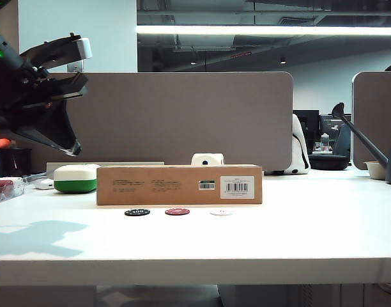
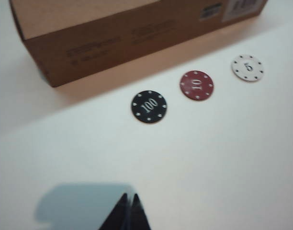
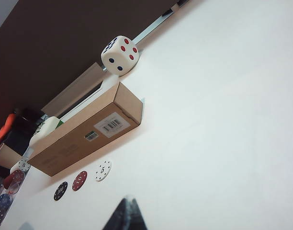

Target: Push the chip with the lowest value in the row forward next to the rectangular box.

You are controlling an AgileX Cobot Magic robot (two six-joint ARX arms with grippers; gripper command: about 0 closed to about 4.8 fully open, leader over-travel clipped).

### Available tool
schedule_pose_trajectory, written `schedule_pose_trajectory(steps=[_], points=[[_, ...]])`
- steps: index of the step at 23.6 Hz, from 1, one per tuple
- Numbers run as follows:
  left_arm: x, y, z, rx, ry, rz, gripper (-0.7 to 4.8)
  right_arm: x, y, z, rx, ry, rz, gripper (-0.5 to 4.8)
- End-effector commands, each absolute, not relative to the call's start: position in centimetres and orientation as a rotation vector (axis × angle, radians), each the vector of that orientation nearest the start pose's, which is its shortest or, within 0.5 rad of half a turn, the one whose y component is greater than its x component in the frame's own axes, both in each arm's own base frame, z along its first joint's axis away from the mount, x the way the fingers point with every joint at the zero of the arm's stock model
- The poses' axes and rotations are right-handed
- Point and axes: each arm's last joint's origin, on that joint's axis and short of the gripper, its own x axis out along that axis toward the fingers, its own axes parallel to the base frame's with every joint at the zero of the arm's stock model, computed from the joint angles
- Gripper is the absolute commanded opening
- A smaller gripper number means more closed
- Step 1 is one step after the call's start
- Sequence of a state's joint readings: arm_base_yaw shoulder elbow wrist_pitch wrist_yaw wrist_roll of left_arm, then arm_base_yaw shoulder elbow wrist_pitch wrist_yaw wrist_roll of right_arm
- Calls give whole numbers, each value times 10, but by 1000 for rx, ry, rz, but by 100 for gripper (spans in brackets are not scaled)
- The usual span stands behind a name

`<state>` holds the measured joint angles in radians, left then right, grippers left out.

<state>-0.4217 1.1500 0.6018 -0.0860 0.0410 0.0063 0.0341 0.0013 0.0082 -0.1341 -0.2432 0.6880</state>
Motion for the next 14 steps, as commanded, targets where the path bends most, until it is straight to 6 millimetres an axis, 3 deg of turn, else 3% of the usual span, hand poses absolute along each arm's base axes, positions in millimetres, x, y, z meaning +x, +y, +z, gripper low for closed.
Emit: schedule_pose_trajectory(steps=[1, 5, 9, 13, 14], points=[[209, -101, 215, 126, 601, -471, -5, 94, 10, 163, 698, 185, 220, -9], [205, -109, 215, 137, 598, -511, -5, 94, 9, 176, 694, 159, 196, -9], [202, -115, 215, 144, 596, -541, -5, 101, 12, 194, 657, 251, 271, -9], [202, -115, 215, 144, 596, -540, -5, 123, 16, 212, 510, 399, 361, -9], [202, -115, 215, 144, 595, -540, -5, 136, 20, 220, 470, 469, 376, -9]])
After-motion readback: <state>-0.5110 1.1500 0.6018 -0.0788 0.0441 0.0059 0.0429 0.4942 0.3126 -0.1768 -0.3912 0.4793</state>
